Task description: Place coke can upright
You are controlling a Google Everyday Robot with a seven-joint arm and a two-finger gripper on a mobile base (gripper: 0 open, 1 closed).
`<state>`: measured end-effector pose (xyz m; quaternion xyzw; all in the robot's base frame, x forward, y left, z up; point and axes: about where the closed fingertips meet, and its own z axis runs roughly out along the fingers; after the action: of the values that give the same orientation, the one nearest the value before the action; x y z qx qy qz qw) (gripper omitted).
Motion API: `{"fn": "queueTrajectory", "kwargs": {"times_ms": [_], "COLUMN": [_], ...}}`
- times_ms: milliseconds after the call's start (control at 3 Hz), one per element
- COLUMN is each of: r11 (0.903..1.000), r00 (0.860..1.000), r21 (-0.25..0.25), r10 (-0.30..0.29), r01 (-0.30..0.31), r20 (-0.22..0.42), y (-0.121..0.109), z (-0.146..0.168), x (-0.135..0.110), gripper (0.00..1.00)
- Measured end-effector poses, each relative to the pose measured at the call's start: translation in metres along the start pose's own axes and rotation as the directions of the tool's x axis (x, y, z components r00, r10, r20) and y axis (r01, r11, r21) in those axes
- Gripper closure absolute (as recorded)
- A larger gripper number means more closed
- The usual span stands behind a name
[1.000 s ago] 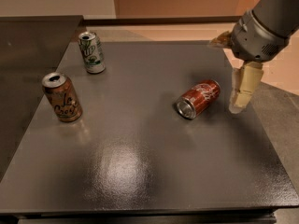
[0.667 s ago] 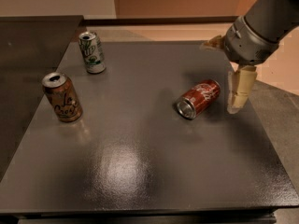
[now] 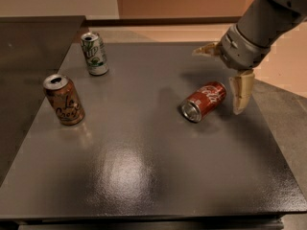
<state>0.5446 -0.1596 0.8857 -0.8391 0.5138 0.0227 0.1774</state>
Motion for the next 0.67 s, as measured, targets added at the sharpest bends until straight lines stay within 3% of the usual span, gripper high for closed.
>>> {"fn": "queueTrajectory", "kwargs": {"times_ms": [333, 667], "r11": [0.9931, 0.9786], "r00": [0.995, 0.986], "r21": [-0.056, -0.121], "r10": [-0.103, -0.168], "r01": [0.103, 0.166], "r20": [0.001, -0.004], "y": [-0.004, -0.0035], "z": [0.0128, 0.021], "x": [0.0017, 0.0054], "gripper": [0.0, 0.0]}}
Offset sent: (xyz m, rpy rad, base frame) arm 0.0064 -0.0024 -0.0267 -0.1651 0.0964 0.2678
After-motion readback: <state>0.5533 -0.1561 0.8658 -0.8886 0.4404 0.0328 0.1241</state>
